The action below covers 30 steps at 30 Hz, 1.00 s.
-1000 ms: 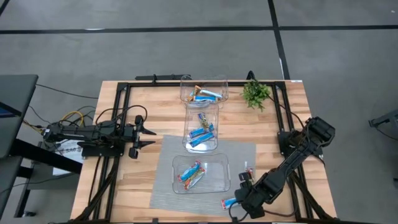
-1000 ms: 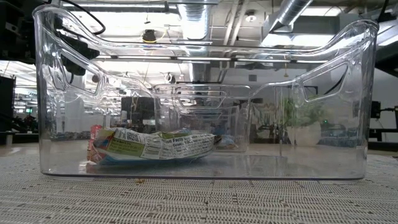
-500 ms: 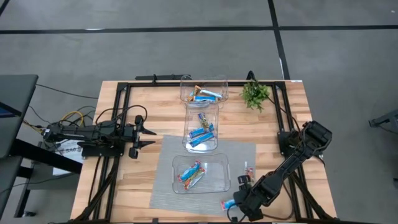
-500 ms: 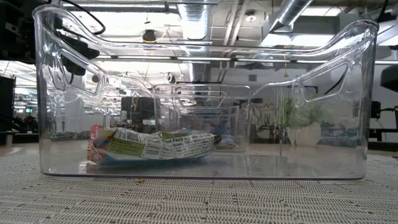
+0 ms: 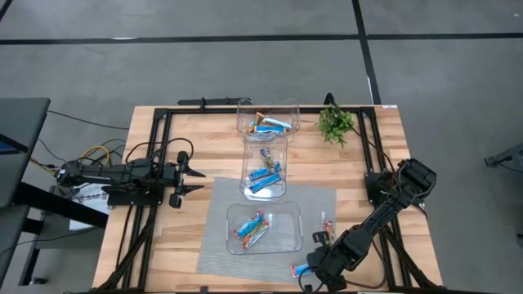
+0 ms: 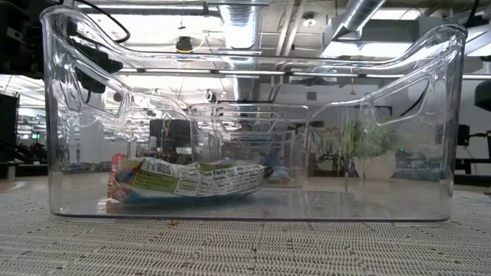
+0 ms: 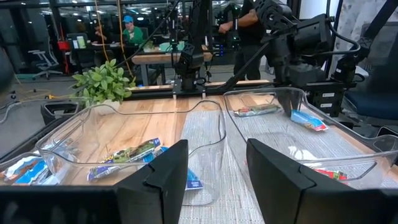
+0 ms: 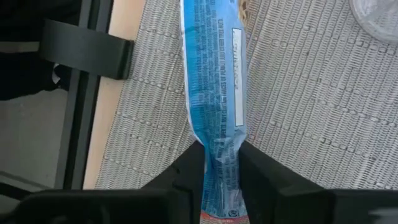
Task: Pick and place Granola Bars by type
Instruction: Put the red granola bar into the bottom transparent bin
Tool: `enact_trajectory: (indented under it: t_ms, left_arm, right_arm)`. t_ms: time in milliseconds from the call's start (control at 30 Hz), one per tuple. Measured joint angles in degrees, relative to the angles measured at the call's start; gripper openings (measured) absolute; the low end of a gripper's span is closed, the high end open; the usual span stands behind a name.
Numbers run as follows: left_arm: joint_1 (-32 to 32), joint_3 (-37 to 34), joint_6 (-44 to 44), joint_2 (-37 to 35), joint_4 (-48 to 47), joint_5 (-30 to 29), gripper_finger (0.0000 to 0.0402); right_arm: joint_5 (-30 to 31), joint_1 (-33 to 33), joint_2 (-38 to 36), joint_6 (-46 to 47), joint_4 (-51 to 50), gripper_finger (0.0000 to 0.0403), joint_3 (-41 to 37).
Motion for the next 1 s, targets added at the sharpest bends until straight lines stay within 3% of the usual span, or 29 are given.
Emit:
enact_trajectory:
  t_ms: [500,1000]
  left_arm:
    - [0.0,0.0,0.0,0.0,0.0,0.0,0.0158]
    - [0.0,0.0,-0.1,0.0,0.0,0.0,0.0158]
  right_arm:
    - [0.1,-0.7,-11.0,0.0,9.6,0.0068,0.0]
    - [0.3,-8.9,-20.2,-0.9,33.9,0.0068,0.0]
